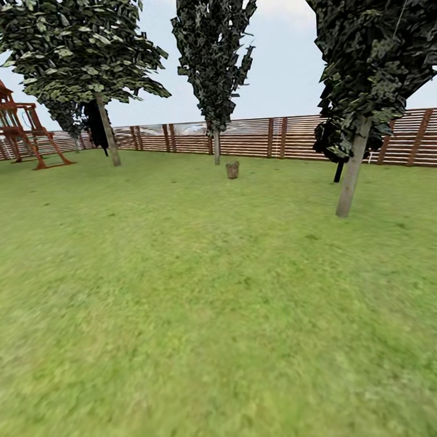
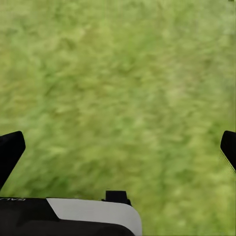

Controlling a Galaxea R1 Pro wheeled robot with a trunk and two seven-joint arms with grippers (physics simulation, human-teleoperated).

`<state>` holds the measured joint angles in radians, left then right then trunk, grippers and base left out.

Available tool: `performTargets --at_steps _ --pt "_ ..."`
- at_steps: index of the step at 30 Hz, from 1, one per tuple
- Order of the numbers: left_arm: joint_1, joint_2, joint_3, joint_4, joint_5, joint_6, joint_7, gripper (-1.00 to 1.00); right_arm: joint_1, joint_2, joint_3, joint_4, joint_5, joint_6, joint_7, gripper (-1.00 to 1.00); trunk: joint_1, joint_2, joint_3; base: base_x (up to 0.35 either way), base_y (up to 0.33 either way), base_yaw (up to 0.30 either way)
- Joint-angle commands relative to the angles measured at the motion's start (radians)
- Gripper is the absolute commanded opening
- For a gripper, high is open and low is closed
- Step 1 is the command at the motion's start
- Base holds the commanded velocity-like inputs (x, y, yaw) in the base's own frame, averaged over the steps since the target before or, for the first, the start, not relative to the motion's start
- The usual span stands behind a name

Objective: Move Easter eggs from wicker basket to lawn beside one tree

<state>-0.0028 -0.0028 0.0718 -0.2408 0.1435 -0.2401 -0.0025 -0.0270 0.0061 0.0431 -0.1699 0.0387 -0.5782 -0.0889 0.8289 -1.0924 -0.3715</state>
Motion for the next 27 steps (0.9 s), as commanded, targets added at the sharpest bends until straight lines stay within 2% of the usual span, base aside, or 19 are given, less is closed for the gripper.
performTargets --at_steps 1,27 --pt "0.000 0.000 0.002 0.000 0.005 -0.002 -0.001 1.00 -0.001 0.000 0.005 0.001 0.004 -0.002 -0.009 1.00 0.001 -0.001 -0.001 0.332 -0.062 0.000" --pt "0.000 0.000 0.001 0.000 0.005 -0.004 0.000 1.00 -0.001 0.000 0.003 0.000 0.001 -0.002 -0.009 1.00 0.001 -0.001 -0.001 0.332 -0.004 0.000"
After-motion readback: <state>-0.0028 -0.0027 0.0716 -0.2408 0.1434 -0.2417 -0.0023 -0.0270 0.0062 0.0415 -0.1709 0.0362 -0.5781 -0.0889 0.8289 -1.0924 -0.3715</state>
